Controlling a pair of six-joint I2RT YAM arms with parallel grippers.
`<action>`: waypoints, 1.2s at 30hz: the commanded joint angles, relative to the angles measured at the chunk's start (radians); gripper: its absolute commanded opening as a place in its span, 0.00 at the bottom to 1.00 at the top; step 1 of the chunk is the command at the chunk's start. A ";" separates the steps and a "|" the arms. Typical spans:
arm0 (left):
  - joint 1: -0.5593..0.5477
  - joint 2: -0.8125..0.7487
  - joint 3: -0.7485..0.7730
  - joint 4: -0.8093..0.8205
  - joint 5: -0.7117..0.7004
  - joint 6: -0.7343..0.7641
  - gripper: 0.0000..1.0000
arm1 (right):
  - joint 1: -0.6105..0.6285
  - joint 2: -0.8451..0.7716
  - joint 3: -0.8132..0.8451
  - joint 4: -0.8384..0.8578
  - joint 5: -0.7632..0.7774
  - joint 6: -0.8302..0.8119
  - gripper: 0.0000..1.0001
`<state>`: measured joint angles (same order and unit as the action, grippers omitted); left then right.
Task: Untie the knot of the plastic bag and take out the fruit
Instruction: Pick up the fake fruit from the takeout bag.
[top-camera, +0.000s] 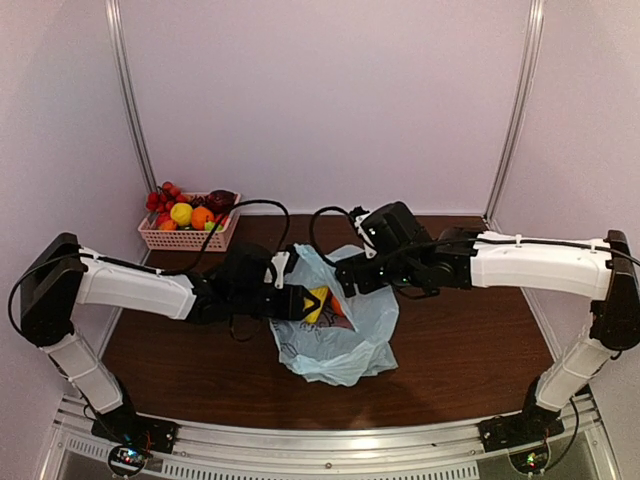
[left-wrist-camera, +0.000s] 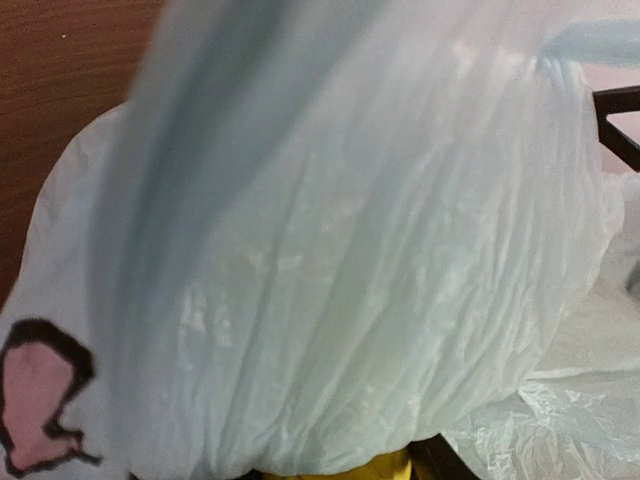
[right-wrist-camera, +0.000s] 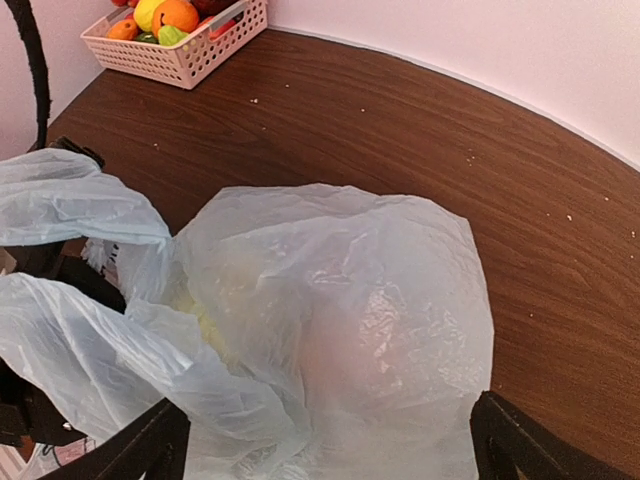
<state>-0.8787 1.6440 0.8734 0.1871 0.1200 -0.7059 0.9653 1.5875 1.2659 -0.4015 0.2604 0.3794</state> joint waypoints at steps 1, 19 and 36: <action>-0.016 -0.042 -0.024 0.040 0.041 0.070 0.32 | -0.011 -0.062 -0.027 0.069 -0.125 -0.123 0.99; -0.017 -0.157 -0.072 -0.021 0.122 0.213 0.32 | -0.009 -0.057 0.029 0.104 -0.393 -0.308 0.99; -0.040 -0.300 -0.106 -0.039 0.252 0.245 0.33 | -0.076 0.069 0.090 0.085 -0.106 -0.090 0.00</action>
<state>-0.9092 1.4044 0.7723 0.1287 0.2955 -0.4778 0.9157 1.6272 1.3380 -0.2985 0.0978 0.2123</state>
